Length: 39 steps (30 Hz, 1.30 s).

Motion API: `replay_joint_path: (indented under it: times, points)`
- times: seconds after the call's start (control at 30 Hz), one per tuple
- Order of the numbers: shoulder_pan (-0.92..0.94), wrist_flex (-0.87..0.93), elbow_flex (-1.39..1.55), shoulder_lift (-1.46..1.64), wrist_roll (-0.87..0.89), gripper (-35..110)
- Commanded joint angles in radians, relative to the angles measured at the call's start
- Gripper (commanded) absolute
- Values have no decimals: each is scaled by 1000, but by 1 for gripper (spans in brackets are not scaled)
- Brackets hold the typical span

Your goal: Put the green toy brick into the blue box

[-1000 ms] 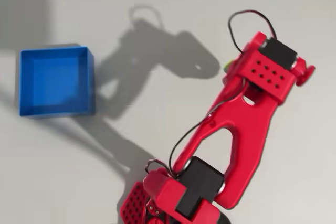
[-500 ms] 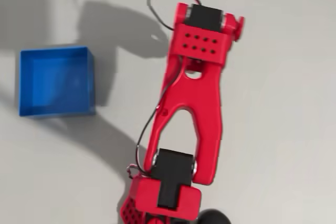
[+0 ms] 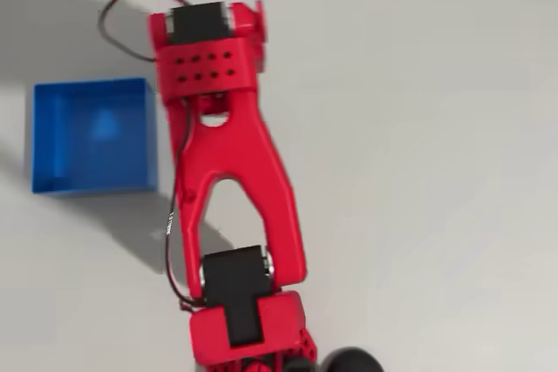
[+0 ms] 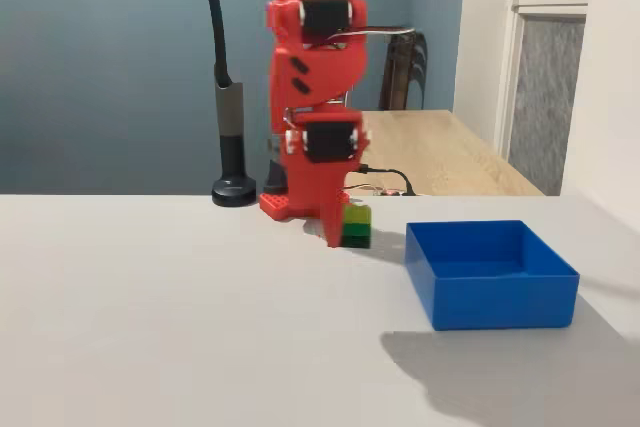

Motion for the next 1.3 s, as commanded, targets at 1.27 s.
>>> replay_joint_path:
  times: [1.27]
  points:
    - [-459, -106, 40, 17, 17, 0]
